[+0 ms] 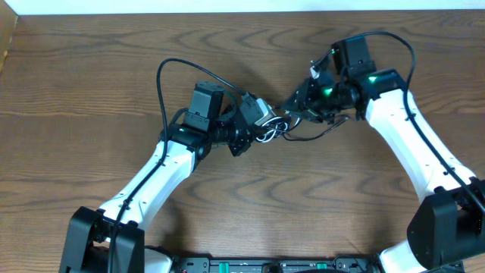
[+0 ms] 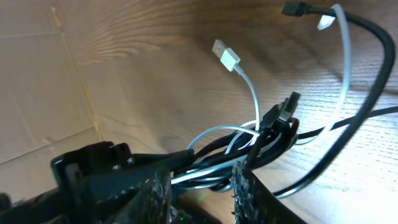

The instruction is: Untangle cables

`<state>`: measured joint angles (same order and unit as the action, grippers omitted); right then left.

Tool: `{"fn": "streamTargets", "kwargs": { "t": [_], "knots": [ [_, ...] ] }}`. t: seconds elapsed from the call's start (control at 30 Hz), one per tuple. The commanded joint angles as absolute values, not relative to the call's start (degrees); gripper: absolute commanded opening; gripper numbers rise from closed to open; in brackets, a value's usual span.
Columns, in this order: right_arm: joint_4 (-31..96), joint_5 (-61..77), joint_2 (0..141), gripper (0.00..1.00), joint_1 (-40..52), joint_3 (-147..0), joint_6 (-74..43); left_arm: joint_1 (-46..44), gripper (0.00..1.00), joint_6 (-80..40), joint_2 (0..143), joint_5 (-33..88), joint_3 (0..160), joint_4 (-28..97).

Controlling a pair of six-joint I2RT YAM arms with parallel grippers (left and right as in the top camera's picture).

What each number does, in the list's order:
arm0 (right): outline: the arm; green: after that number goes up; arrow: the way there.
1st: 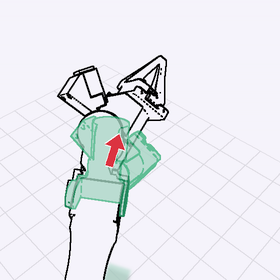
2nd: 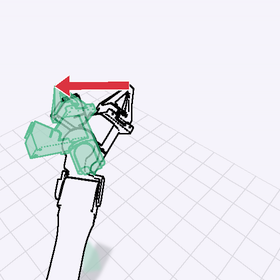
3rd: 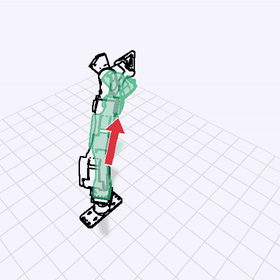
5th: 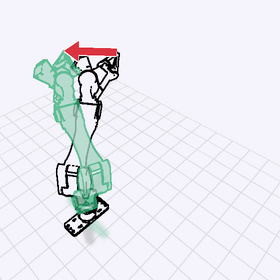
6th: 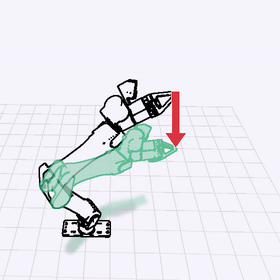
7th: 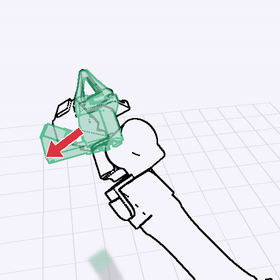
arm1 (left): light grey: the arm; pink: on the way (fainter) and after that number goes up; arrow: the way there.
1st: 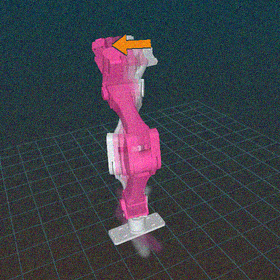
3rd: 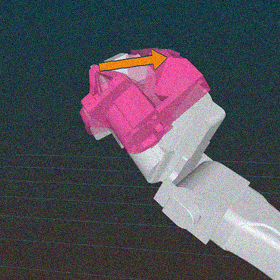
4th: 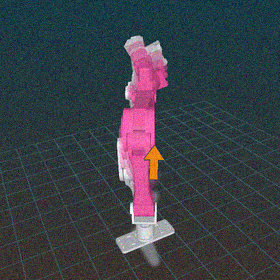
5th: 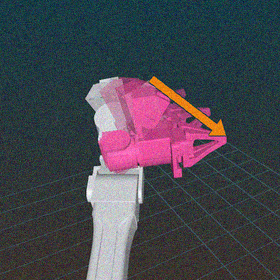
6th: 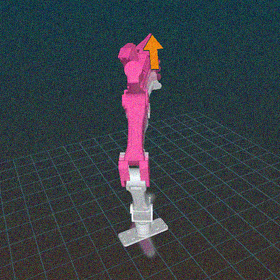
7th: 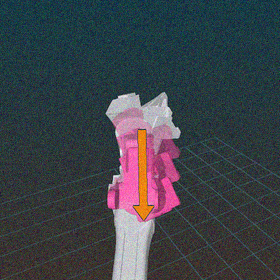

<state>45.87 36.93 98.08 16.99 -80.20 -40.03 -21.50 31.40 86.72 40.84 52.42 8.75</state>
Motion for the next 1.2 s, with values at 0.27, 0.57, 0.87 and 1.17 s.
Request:
{"fn": "streamTargets", "kwargs": {
  "t": [0.27, 0.57, 0.87, 1.17],
  "knots": [
    [48.93, 29.17, 98.15, 0.17, 19.55, -80.77, -41.76, -21.67, 0.07, 32.38, 86.08, 42.39, 51.90, 8.49],
    [51.00, 25.78, 98.17, 0.17, 20.36, -80.34, -41.76, -21.67, 0.07, 32.36, 86.11, 40.62, 51.90, 8.49],
    [50.13, 25.82, 98.17, 0.12, 20.36, -79.42, -43.09, -21.67, 0.07, 32.36, 86.11, 40.66, 51.90, 8.47],
    [46.74, 27.83, 98.17, 0.08, 20.49, -78.13, -45.84, -21.67, 0.08, 32.34, 86.11, 40.69, 51.90, 8.49]
  ]
}}
